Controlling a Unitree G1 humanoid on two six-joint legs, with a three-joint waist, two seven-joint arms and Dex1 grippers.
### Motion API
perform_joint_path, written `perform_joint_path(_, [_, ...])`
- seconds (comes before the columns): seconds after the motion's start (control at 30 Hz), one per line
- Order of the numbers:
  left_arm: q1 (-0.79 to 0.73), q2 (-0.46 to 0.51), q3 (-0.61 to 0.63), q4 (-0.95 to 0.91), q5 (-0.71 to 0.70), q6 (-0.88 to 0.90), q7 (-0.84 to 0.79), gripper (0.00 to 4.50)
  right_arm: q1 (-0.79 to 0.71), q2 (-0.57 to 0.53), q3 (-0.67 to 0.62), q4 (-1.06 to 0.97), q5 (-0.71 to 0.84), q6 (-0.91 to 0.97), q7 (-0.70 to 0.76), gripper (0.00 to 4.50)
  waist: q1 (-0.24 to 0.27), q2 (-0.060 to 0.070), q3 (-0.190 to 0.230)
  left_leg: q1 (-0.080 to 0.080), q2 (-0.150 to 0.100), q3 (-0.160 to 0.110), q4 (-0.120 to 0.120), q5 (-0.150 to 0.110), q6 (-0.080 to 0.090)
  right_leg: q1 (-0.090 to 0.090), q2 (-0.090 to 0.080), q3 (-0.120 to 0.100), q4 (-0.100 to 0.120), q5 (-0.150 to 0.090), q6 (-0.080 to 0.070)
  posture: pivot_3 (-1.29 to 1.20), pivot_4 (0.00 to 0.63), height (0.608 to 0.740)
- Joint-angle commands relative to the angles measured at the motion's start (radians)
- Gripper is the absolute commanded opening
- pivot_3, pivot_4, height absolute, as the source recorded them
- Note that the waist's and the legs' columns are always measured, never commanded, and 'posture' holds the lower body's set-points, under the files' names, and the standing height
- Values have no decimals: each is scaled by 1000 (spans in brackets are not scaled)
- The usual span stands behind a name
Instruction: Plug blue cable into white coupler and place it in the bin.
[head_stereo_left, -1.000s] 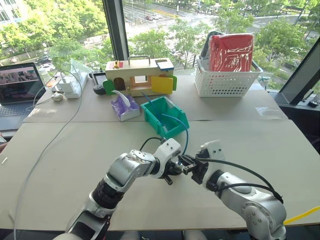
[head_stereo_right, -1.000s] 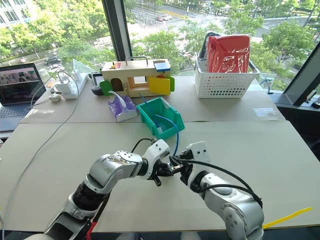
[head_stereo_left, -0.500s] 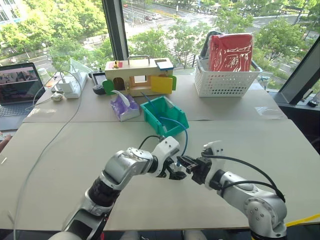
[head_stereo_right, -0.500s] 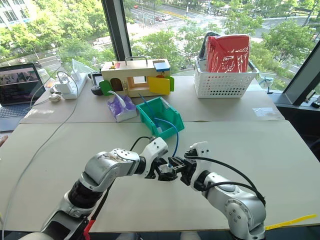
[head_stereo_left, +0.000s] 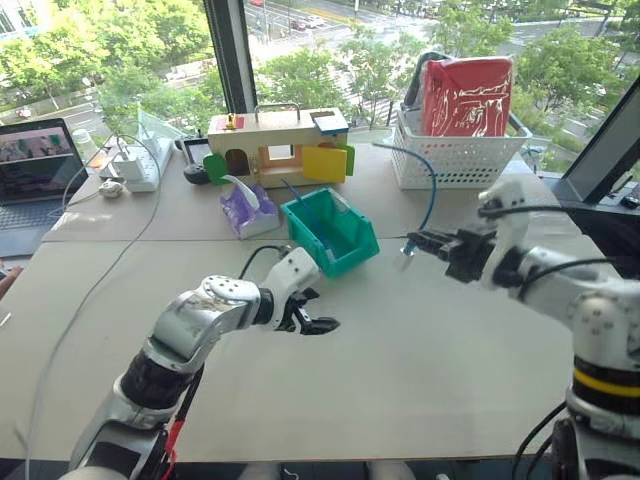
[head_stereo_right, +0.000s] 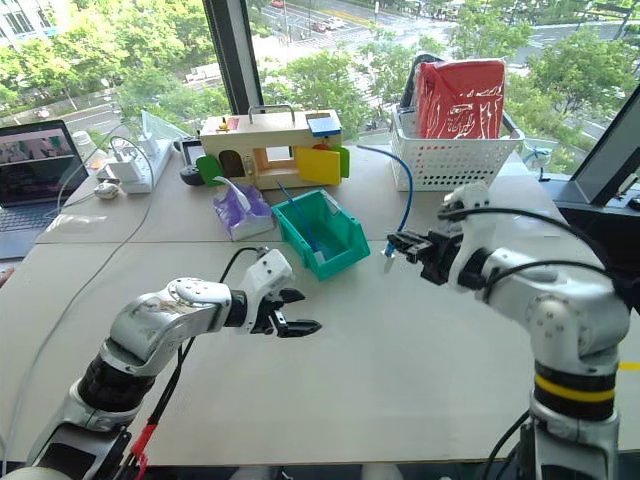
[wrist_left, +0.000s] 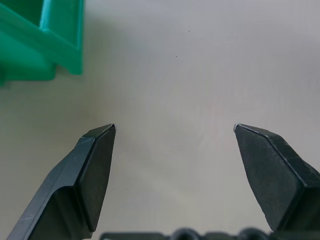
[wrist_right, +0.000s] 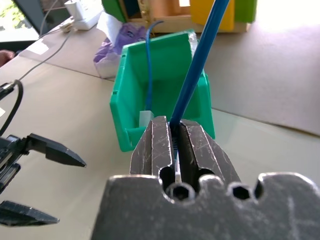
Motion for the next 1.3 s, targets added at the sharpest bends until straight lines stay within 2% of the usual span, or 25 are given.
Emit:
perform_joint_path(0.03, [15,-21,47,-46,-3,-53,32,4070,-149,-7,126,158,-112,-140,145,0,1,-1,1,0,0,0,0,0,0,0,0,0,0,0,0,0,150,740])
perform_joint_path(0.13, [40,-38,72,-68,6,-92,66,4070,-261,33,261,355,-260,-301,239,0,-1,-1,1,-1,0,0,0,0,0,0,0,0,0,0,0,0,150,740])
perform_joint_path(0.23, [76,-53,114,-91,12,-91,122,4070,-378,125,345,647,-408,-506,285,0,-6,-1,1,-1,0,0,0,0,0,0,0,0,0,0,0,0,150,740])
perform_joint_path(0.4, [152,-40,181,-151,18,-89,181,4070,-529,282,387,1043,-552,-759,334,0,-19,0,2,-1,0,0,0,2,-3,-2,0,0,1,0,0,0,150,740])
perform_joint_path(0.6, [214,-37,222,-207,17,-65,238,4070,-628,391,370,1344,-659,-915,340,0,-22,0,2,-1,0,0,0,2,-4,-3,0,0,2,0,-1,0,150,740])
perform_joint_path(0.67, [226,-34,231,-218,14,-58,248,4122,-646,414,348,1391,-665,-937,346,861,-20,0,2,-2,0,-1,0,2,-4,-3,0,0,2,0,0,0,150,740])
perform_joint_path(0.7, [231,-31,236,-223,12,-56,251,4122,-656,425,331,1407,-663,-944,349,1043,-20,0,2,-1,0,-1,0,2,-4,-2,0,0,2,0,0,0,150,740])
perform_joint_path(0.87, [254,-2,286,-222,9,-71,253,4122,-702,441,259,1437,-655,-958,360,2753,-25,1,3,-1,0,-1,0,3,-5,-3,0,0,3,1,-1,0,150,740])
perform_joint_path(0.9, [258,4,295,-219,9,-75,254,4122,-708,441,247,1437,-656,-962,361,2937,-27,1,3,-1,0,-1,-1,3,-5,-3,0,0,3,1,-1,0,150,740])
perform_joint_path(0.93, [263,16,299,-209,22,-90,256,4122,-714,439,229,1428,-647,-973,376,3445,-30,2,3,-1,0,-1,-1,3,-5,-3,0,0,4,1,-1,0,150,740])
perform_joint_path(1.03, [271,55,327,-154,64,-212,239,4122,-724,399,177,1336,-604,-931,460,4400,-37,2,3,-1,0,-1,-1,3,-5,-3,0,0,4,1,-1,0,150,740])
perform_joint_path(1.1, [283,76,346,-125,88,-318,221,4122,-697,361,157,1253,-592,-903,491,4456,-37,2,3,-1,0,-1,-1,3,-5,-3,0,0,4,1,-1,0,150,740])
perform_joint_path(1.2, [304,75,386,-71,93,-442,198,4122,-576,280,91,1044,-531,-868,525,4456,-31,2,3,-1,0,-1,-1,3,-6,-2,0,0,3,1,-1,0,150,740])
perform_joint_path(1.3, [316,40,431,-5,117,-576,233,4122,-344,202,4,725,-429,-746,520,4456,-12,1,3,-1,0,-1,-2,3,-5,0,0,-1,3,1,0,0,150,740])
